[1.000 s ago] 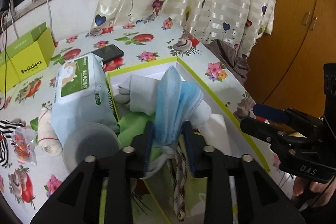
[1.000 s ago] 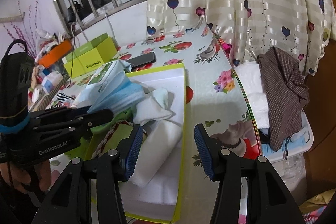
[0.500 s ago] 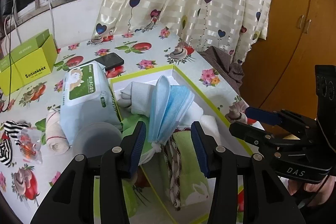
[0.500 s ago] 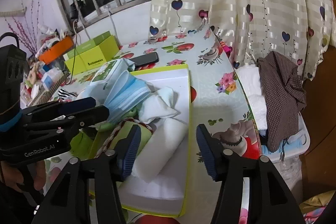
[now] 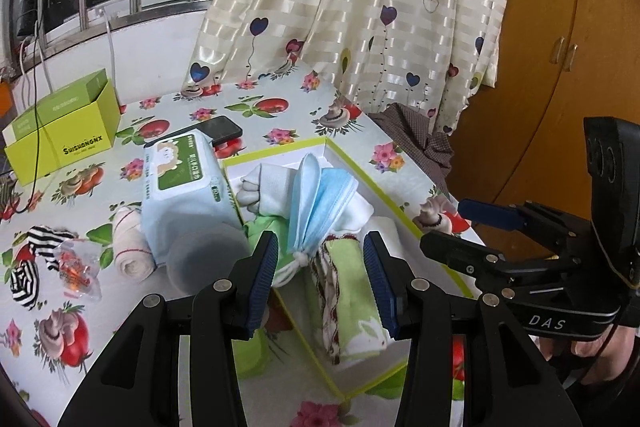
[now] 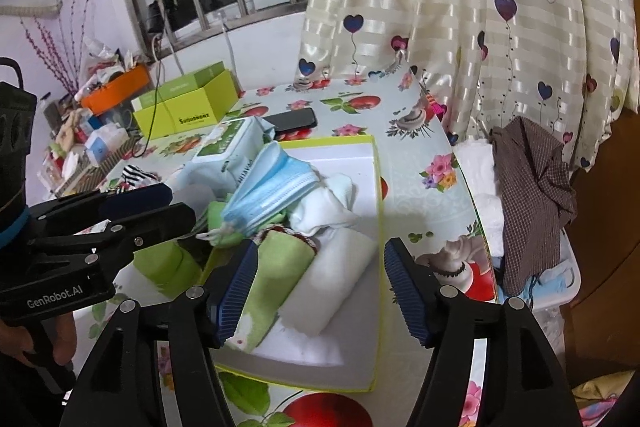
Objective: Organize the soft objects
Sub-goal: 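Lower the blue mask into the tray and open the left gripper, then withdraw both grippers from the tray toward the striped socks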
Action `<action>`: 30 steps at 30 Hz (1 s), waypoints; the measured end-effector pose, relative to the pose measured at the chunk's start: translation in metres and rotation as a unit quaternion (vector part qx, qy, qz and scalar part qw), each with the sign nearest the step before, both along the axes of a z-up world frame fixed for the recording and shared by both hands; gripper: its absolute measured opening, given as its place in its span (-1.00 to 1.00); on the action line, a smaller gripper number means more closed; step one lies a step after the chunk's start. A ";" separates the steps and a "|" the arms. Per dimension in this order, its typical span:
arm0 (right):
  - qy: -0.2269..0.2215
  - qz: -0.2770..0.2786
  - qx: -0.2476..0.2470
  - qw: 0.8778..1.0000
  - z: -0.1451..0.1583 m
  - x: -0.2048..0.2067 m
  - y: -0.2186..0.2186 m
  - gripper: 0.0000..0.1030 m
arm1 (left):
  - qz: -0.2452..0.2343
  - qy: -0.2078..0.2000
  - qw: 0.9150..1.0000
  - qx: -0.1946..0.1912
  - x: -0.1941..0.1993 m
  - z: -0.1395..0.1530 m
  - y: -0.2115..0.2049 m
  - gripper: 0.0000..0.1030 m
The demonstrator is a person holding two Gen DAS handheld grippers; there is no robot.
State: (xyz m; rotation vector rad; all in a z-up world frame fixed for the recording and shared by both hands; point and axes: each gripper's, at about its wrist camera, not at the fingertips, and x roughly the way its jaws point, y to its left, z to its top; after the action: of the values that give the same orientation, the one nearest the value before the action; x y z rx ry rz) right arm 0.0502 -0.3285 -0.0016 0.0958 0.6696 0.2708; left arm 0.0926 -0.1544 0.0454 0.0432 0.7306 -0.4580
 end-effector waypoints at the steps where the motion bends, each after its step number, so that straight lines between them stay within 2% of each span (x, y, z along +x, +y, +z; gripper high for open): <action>1: -0.001 0.001 -0.002 1.000 0.001 0.000 0.002 0.28 | 0.001 -0.001 1.000 -0.001 -0.002 0.001 0.003 -0.11; 20: -0.007 0.032 -0.032 0.999 0.016 -0.014 0.048 0.29 | 0.042 -0.011 0.999 -0.019 -0.031 0.002 0.060 -0.11; 30: -0.013 0.060 -0.046 0.997 0.025 -0.018 0.083 0.29 | 0.059 -0.005 0.997 -0.046 -0.043 -0.004 0.102 -0.11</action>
State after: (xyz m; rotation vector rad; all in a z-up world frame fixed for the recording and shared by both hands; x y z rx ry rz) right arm 0.0319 -0.2450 0.0230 -0.0363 0.6610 0.3566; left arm 0.0491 -0.0525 0.0415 -0.0841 0.6968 -0.3785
